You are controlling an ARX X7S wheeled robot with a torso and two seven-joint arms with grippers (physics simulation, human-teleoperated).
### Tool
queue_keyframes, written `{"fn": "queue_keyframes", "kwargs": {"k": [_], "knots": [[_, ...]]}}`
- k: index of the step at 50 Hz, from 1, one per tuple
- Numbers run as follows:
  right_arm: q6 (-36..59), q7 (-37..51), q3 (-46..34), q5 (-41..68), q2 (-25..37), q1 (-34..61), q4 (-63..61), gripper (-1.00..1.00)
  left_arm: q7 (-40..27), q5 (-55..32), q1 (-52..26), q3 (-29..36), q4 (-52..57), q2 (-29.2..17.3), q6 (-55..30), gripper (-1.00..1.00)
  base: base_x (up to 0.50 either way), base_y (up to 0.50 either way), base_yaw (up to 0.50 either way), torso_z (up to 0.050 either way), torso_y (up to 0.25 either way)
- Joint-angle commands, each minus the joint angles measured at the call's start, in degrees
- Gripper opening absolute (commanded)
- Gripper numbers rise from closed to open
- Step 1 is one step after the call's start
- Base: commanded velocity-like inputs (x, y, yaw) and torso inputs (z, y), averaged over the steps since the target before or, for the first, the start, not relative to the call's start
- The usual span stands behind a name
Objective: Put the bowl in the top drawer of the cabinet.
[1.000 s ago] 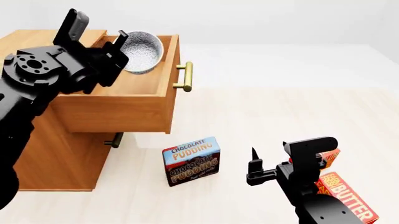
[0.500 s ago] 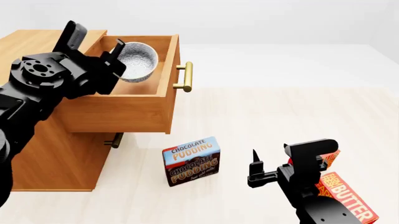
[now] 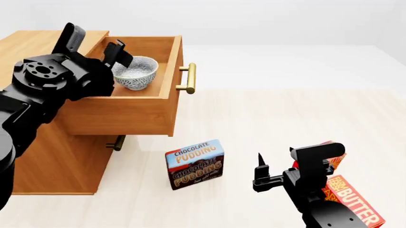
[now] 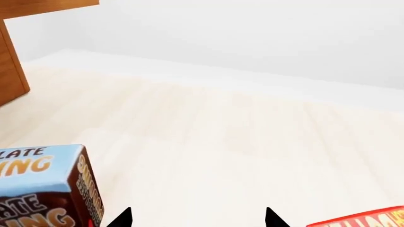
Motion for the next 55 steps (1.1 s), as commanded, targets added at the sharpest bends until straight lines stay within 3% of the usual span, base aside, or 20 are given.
{"fn": "queue_keyframes", "kwargs": {"k": [1, 17, 34, 55], "knots": [[0.1, 0.2, 0.0, 0.2, 0.1, 0.1, 0.0, 1.0, 0.2, -0.6, 0.7, 2.0, 0.0, 0.4, 0.3, 1.0, 0.0, 0.0, 0.0, 0.0, 0.0], [0.0, 0.4, 0.0, 0.4, 0.5, -0.2, -0.6, 1.0, 0.1, 0.2, -1.5, 2.7, 0.1, -0.7, 2.8, 1.0, 0.0, 0.0, 0.0, 0.0, 0.0], [-0.5, 0.3, -0.3, 0.4, 0.6, -0.3, -0.2, 1.0, 6.1, 2.9, -4.9, 1.8, 1.0, -0.9, 1.3, 1.0, 0.0, 0.0, 0.0, 0.0, 0.0], [-0.5, 0.7, -0.3, 0.7, 0.8, -0.5, -0.6, 1.0, 9.3, 8.7, -15.3, -1.5, 37.3, -14.5, 21.5, 1.0, 0.0, 0.0, 0.0, 0.0, 0.0]]}}
